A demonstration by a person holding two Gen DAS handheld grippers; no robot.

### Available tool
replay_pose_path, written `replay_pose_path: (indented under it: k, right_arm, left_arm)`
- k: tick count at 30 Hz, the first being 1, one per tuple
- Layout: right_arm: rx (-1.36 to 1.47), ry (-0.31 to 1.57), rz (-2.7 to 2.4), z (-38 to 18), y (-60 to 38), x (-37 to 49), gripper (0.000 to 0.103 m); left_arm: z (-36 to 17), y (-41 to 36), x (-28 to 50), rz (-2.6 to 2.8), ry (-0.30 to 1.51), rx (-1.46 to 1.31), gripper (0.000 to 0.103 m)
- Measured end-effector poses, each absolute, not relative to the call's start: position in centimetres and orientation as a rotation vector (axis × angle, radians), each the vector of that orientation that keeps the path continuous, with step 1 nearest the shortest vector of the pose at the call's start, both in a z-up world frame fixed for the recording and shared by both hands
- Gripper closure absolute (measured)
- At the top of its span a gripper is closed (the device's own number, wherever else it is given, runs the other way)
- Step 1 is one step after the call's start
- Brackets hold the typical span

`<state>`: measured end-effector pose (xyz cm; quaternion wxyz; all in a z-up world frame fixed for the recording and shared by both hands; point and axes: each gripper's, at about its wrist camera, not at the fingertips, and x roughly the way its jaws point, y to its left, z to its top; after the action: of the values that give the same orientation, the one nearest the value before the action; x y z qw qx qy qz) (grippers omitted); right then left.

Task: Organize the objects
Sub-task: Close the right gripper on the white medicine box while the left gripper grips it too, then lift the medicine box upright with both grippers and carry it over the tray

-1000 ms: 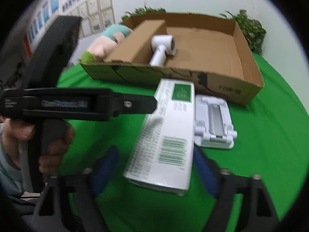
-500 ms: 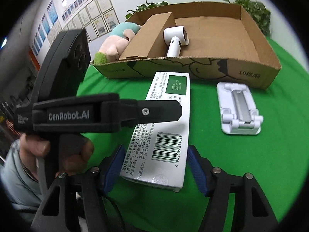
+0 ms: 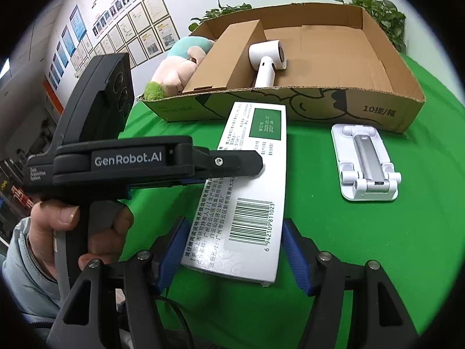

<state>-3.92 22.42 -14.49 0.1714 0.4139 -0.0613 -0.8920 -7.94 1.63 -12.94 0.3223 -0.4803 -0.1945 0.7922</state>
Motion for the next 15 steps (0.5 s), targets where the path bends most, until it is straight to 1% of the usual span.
replay_pose_path:
  k: [7,15]
  right_arm:
    - [1.157,-0.115,-2.570,-13.8,22.0,-4.3,0.040]
    - [1.046,-0.069,-2.653,-11.5,21.8,-5.1,0.042]
  left_arm:
    - [-9.5,2.0,-7.2,2.131,-0.423,-1.156,0.063]
    - [-4.4,2.3,-6.7,2.200,-0.315,-1.009,0.065]
